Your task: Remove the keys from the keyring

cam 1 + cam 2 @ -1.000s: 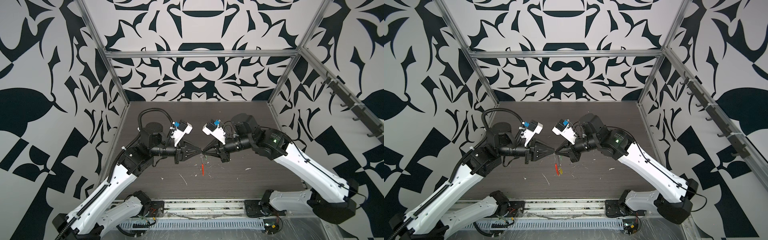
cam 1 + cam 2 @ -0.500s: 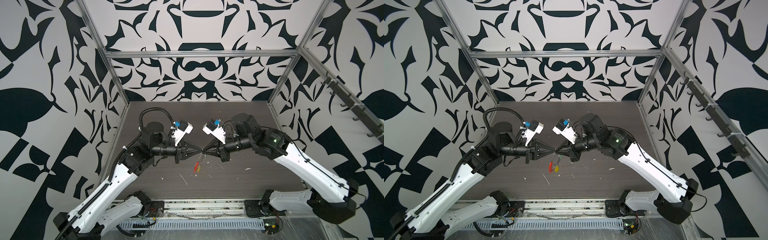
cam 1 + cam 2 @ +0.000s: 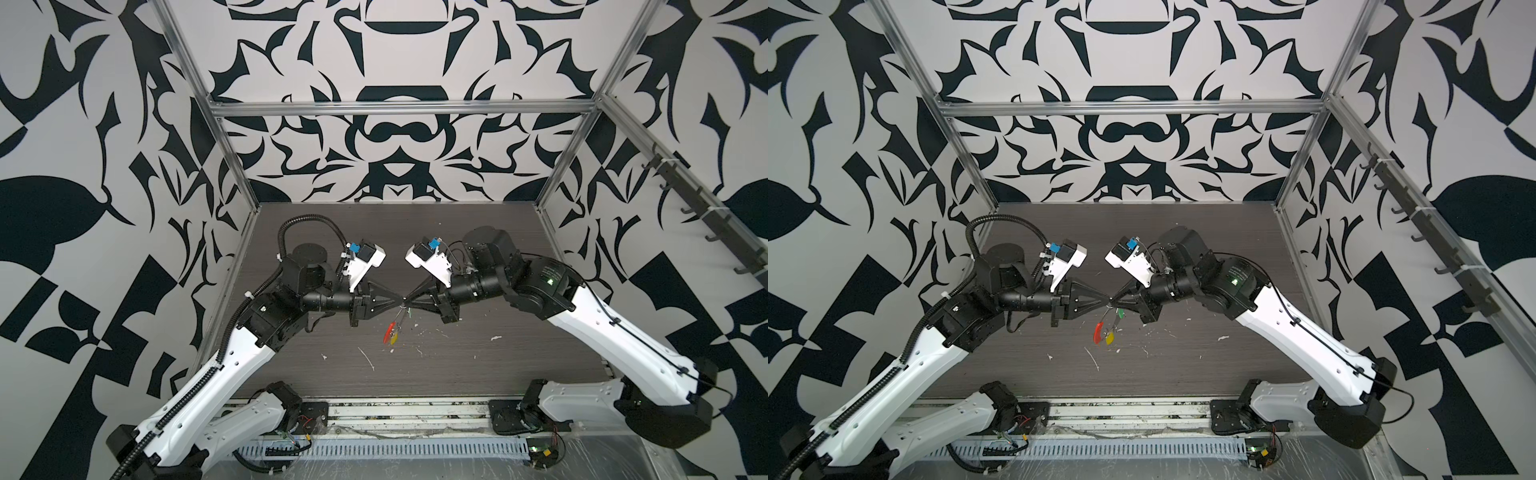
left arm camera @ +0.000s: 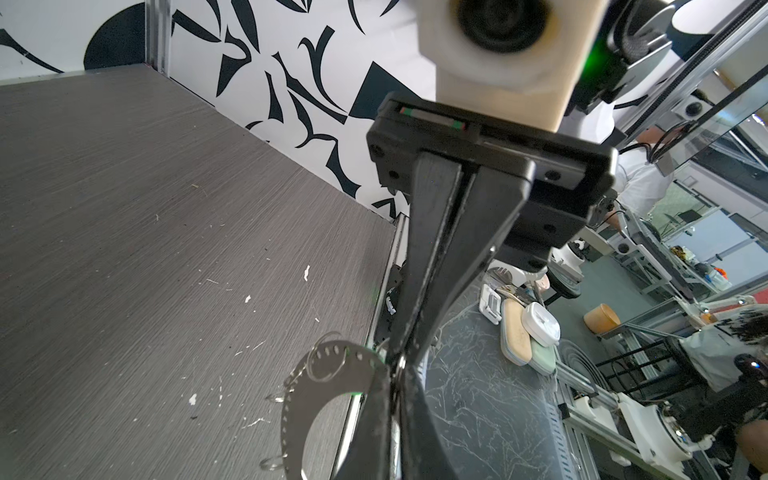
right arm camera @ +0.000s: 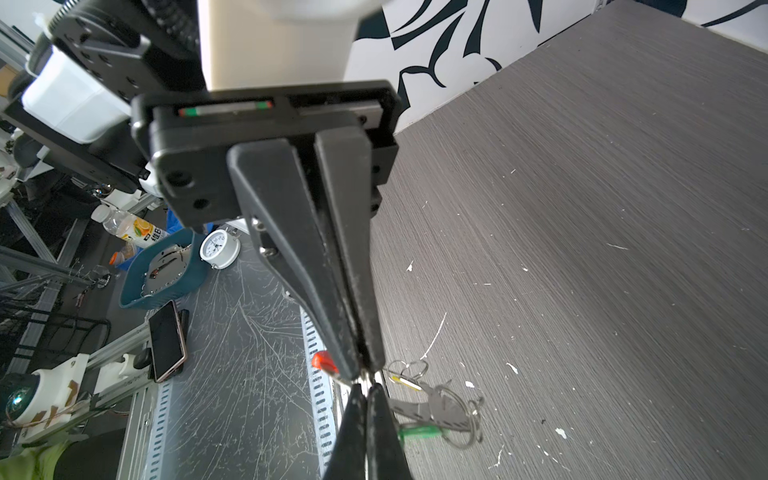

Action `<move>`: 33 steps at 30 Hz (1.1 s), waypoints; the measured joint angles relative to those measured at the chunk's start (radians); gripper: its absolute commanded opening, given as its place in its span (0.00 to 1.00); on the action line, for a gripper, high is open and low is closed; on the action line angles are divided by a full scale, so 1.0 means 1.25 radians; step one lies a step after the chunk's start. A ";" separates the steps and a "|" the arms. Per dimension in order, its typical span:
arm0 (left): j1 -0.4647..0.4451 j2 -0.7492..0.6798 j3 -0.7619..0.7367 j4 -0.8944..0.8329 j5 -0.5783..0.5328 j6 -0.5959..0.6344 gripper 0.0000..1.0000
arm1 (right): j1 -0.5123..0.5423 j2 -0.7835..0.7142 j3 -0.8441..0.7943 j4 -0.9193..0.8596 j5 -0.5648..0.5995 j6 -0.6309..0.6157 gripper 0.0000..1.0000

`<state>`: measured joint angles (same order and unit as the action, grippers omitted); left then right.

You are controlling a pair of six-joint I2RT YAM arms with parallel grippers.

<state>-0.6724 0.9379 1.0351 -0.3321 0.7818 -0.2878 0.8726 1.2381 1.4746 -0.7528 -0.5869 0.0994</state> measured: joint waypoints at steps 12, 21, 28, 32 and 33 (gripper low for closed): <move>0.000 -0.039 -0.031 0.071 -0.034 -0.020 0.00 | 0.000 -0.056 -0.044 0.096 0.024 0.014 0.38; 0.000 -0.056 -0.037 0.109 -0.051 -0.042 0.00 | 0.000 -0.183 -0.202 0.245 0.042 0.017 0.43; 0.000 -0.082 -0.068 0.160 -0.064 -0.069 0.00 | 0.001 -0.206 -0.290 0.325 0.059 0.021 0.41; 0.000 -0.082 -0.078 0.176 -0.067 -0.079 0.00 | 0.001 -0.215 -0.307 0.362 0.083 0.023 0.38; 0.000 -0.082 -0.080 0.179 -0.067 -0.082 0.00 | 0.002 -0.217 -0.309 0.372 0.091 0.024 0.38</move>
<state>-0.6724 0.8352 0.9352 -0.1081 0.6975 -0.3904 0.8745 0.9668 1.0882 -0.2882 -0.4728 0.1291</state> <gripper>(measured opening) 0.041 0.387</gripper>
